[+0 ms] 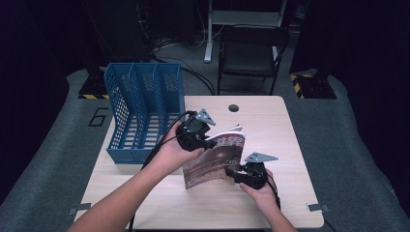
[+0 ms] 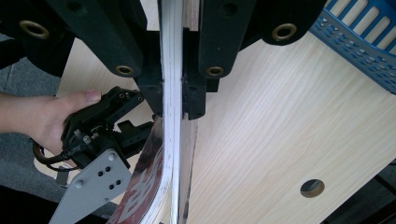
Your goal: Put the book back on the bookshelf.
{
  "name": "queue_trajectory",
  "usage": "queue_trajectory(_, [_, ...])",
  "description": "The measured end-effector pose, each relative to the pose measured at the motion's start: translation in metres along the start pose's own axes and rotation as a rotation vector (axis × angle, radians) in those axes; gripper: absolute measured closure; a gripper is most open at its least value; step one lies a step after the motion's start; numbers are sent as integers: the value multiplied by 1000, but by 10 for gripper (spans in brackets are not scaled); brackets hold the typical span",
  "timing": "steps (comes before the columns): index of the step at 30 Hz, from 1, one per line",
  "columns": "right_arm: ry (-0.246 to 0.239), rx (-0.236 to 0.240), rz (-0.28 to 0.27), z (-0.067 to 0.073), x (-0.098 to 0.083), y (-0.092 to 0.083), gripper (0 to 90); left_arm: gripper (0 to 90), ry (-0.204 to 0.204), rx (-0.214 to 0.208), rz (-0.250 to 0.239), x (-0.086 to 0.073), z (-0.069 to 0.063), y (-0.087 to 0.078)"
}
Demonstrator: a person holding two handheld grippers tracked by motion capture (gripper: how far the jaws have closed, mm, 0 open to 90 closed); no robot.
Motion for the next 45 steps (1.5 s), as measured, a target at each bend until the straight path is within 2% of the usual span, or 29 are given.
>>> queue_trajectory(2, [7, 0, 1, 0, 0, 0, 573, 837, -1, -3, 1, 0, 0, 0])
queue_trajectory(3, [-9, 9, -4, 0, 0, 0, 569, 837, -4, -4, -1, 0, 0, 0])
queue_trajectory(5, [3, 14, -3, 1, 0, -1, 560, 837, 5, -7, 5, 1, 1, -2])
queue_trajectory(6, [-1, 4, -4, 0, 0, 0, 558, 837, -7, -13, 0, 2, -1, -2])
queue_trajectory(8, [-7, 6, -9, 0, 1, 0, 551, 837, 13, -13, 13, 2, 0, -4])
queue_trajectory(11, [-10, 5, -7, -1, 1, 0, 536, 837, 9, -13, 11, 4, 0, -8])
queue_trajectory(12, [4, 3, -3, 0, 0, -1, 529, 837, 15, -11, 11, 5, 0, -10])
queue_trajectory(20, [14, 0, -9, -3, 0, -2, 499, 837, 0, 2, -14, 10, 3, -25])
queue_trajectory(22, [10, -13, -6, -3, 0, -1, 499, 837, -2, 6, -13, 11, 3, -29])
queue_trajectory(25, [0, -7, -5, -3, -1, 0, 500, 837, -7, 9, -15, 13, 4, -34])
queue_trajectory(28, [9, -15, -3, -4, -1, 0, 499, 837, 3, 14, -7, 14, 6, -41])
queue_trajectory(31, [5, -14, -2, -4, -1, 0, 500, 837, -10, 13, -15, 17, 8, -47])
queue_trajectory(34, [4, -14, -2, -4, -1, 0, 500, 837, -6, 19, -12, 19, 11, -54])
queue_trajectory(35, [2, 0, -2, -4, -1, -1, 500, 837, -9, 20, -13, 20, 11, -56])
queue_trajectory(45, [1, -16, -1, -5, -1, -1, 500, 837, -22, 53, -21, 23, 22, -77])
Point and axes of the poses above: each handheld gripper's, and its own axes: y roughly forward along the jaws, x roughly out of its top, z roughly to its left, the point moved 7 cm from there along y, roughly forward along the jaws, and after that the axes turned 3 degrees about -y, right-handed, at the moved point
